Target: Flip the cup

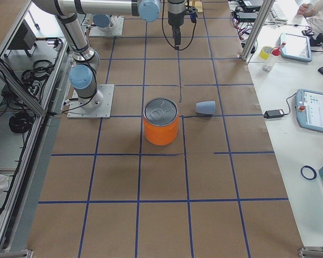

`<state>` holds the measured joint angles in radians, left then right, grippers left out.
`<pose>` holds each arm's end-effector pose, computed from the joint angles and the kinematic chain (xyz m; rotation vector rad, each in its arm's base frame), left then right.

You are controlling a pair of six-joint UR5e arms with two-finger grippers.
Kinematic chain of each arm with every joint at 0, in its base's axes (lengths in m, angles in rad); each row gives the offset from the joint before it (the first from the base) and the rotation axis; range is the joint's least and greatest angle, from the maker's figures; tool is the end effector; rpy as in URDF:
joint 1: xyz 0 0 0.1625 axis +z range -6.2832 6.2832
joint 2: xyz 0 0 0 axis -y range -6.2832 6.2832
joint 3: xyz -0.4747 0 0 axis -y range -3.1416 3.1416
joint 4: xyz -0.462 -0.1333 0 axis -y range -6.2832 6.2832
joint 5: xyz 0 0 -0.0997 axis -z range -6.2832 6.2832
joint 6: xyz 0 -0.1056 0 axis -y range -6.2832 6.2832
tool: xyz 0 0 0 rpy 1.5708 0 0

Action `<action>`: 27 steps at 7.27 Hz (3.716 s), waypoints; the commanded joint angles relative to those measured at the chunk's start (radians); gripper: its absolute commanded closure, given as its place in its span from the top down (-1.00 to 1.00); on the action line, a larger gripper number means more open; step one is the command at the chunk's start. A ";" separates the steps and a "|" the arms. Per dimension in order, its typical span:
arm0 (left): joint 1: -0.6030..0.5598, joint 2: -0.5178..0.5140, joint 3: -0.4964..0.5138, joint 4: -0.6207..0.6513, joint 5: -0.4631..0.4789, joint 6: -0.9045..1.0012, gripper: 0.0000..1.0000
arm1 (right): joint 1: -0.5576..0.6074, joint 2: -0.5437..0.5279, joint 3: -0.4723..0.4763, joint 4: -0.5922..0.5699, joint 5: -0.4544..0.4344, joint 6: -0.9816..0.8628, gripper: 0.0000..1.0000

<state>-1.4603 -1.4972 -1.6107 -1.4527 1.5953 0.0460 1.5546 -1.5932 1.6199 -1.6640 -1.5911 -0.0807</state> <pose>-0.0702 -0.5525 0.5622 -0.1027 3.0950 -0.2318 0.1221 -0.5597 0.5260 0.0994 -3.1148 0.1020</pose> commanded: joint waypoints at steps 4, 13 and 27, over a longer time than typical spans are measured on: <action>0.000 0.000 0.000 0.000 0.000 0.000 1.00 | -0.001 -0.001 0.005 0.001 -0.001 0.004 1.00; 0.000 0.000 0.000 0.000 0.002 0.000 1.00 | -0.140 0.312 0.009 -0.310 -0.152 0.101 1.00; 0.000 0.000 0.000 0.000 0.002 0.000 1.00 | -0.231 0.619 -0.005 -0.625 -0.155 -0.019 0.26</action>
<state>-1.4603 -1.4972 -1.6107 -1.4527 1.5969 0.0460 1.3255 -0.9767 1.6153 -2.2876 -1.7439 -0.0965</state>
